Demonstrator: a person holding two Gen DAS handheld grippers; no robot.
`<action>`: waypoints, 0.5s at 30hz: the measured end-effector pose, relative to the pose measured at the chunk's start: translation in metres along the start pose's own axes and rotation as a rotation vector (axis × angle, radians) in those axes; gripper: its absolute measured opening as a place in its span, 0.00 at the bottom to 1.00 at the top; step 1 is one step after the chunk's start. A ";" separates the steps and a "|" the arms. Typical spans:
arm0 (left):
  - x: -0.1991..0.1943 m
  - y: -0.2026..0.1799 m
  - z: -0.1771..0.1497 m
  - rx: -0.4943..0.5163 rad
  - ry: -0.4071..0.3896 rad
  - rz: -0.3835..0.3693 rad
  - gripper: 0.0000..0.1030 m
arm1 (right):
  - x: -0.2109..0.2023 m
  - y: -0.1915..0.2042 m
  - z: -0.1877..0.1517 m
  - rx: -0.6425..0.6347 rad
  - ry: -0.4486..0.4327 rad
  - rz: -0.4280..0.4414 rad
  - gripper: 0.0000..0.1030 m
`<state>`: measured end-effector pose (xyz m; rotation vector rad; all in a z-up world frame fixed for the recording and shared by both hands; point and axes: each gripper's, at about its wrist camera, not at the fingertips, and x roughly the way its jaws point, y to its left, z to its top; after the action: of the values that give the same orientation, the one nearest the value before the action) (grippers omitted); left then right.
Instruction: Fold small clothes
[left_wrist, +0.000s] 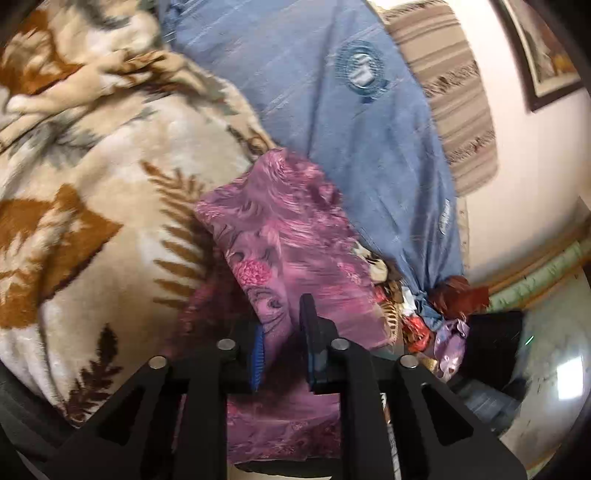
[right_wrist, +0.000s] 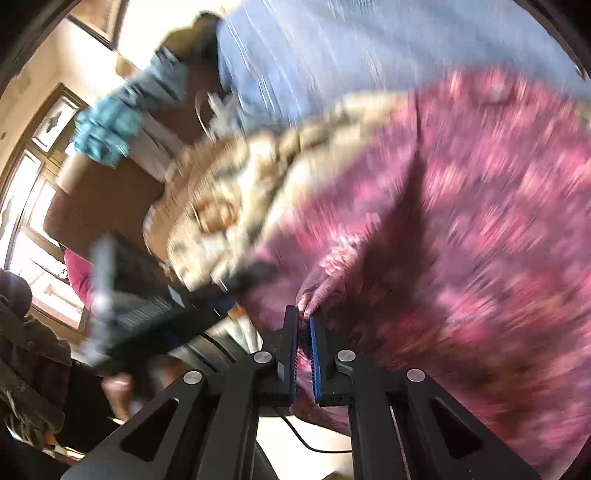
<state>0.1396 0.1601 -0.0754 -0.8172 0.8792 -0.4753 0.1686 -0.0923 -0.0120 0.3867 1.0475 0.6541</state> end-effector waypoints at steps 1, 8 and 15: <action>0.001 -0.002 0.000 0.006 0.004 -0.002 0.36 | -0.025 -0.002 0.009 -0.018 -0.025 -0.011 0.06; 0.020 -0.014 -0.003 0.062 0.049 0.129 0.42 | -0.053 -0.090 0.011 0.027 0.015 -0.290 0.10; 0.054 -0.024 0.026 0.015 0.139 0.205 0.47 | -0.047 -0.150 -0.022 0.182 -0.064 -0.254 0.57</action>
<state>0.1902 0.1206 -0.0731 -0.6771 1.0746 -0.3610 0.1795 -0.2366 -0.0783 0.4205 1.0771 0.3189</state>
